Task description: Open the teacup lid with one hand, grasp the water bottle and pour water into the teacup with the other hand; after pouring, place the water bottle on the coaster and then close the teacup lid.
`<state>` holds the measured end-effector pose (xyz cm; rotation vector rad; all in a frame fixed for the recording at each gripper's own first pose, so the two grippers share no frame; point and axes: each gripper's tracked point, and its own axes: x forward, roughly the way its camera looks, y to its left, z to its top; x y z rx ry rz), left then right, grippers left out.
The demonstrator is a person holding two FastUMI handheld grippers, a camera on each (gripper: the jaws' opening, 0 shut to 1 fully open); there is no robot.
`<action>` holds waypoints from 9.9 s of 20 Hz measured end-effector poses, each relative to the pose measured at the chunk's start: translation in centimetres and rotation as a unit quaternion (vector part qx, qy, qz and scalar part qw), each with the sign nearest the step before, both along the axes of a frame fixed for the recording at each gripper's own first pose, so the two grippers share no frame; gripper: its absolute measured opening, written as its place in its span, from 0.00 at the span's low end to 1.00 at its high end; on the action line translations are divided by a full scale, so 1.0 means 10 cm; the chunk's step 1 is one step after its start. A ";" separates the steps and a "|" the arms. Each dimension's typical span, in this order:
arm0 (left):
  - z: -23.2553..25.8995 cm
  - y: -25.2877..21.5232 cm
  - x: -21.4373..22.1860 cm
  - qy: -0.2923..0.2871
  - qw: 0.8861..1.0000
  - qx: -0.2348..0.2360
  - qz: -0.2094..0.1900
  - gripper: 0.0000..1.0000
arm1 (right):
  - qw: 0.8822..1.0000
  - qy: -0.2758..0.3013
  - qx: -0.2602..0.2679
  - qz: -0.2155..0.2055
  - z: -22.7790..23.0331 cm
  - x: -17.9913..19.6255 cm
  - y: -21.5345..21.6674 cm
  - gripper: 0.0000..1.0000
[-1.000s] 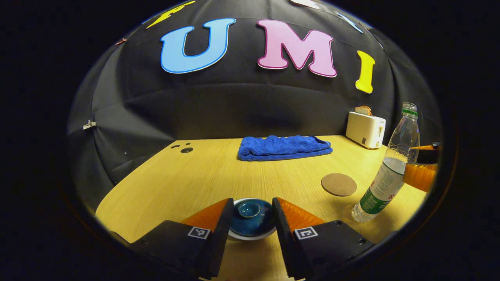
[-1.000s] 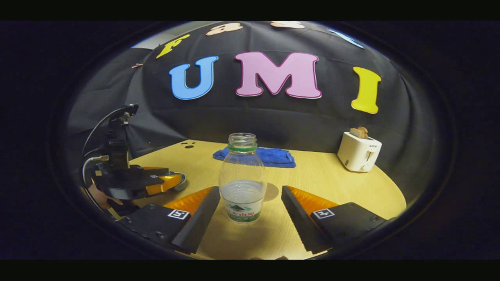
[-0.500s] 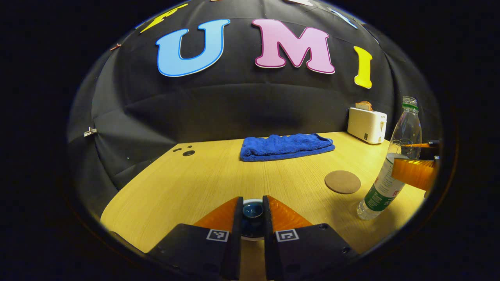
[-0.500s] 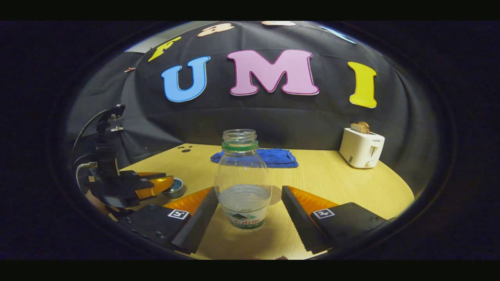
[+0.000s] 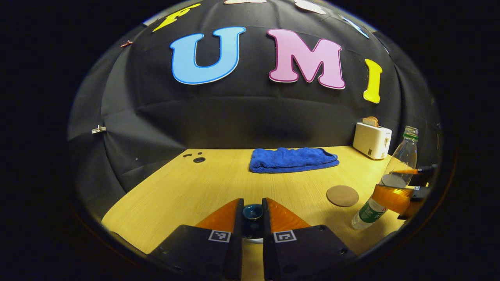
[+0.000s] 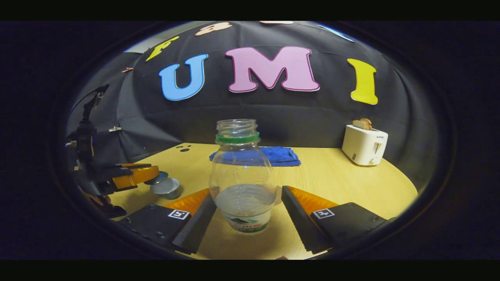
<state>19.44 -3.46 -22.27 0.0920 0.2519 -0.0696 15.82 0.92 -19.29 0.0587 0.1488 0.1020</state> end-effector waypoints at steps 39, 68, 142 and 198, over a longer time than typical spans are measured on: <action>0.22 1.55 -0.71 -0.022 0.996 -0.035 0.078 0.25 | 0.768 -0.173 -0.609 0.097 0.07 1.10 1.10 0.74; 0.03 1.60 -0.77 -0.018 0.996 -0.034 0.084 0.25 | 0.628 -0.242 -0.728 0.127 -0.18 1.27 1.23 0.74; 0.20 1.28 -0.80 -0.029 0.996 -0.008 0.086 0.25 | 0.638 -0.255 -0.708 0.160 0.66 1.35 1.24 0.73; 0.36 -0.09 -0.05 -0.021 0.998 -0.049 0.033 0.26 | 0.991 0.044 -0.052 0.119 -0.22 0.90 -0.32 0.99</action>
